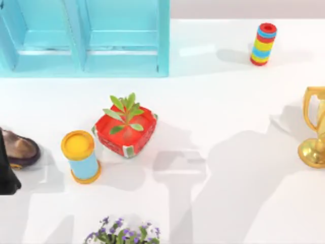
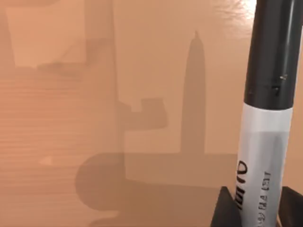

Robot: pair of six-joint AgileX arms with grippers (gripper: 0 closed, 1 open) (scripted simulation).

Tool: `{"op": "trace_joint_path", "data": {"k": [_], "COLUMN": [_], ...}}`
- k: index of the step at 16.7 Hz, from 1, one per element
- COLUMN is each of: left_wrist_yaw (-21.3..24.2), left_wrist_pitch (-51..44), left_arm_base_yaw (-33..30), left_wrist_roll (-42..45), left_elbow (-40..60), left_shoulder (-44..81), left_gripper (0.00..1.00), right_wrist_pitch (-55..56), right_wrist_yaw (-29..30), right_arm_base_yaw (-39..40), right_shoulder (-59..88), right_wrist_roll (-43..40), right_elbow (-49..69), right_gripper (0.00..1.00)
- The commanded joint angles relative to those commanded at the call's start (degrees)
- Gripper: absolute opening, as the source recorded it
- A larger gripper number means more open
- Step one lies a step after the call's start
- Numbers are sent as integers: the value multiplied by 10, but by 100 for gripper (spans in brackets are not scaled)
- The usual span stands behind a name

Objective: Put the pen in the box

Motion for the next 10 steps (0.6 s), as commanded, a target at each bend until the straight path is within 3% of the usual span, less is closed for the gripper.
{"op": "trace_joint_path", "data": {"k": [4,9,10], "left_wrist_yaw": [0,0,0], "left_wrist_pitch": [0,0,0], "left_arm_base_yaw": [0,0,0], "left_wrist_roll": [0,0,0], "left_elbow": [0,0,0], "left_shoulder": [0,0,0], "left_gripper": [100,100,100], "right_wrist_pitch": [37,40,40], "right_wrist_yaw": [-6,-6,-6], "right_arm_base_yaw": [-51,-57,-57], "right_shoulder": [-13,-15,-15], "right_wrist_roll": [-25,-30,-30], "right_elbow": [-50,-54,-54], "right_gripper": [0,0,8]}}
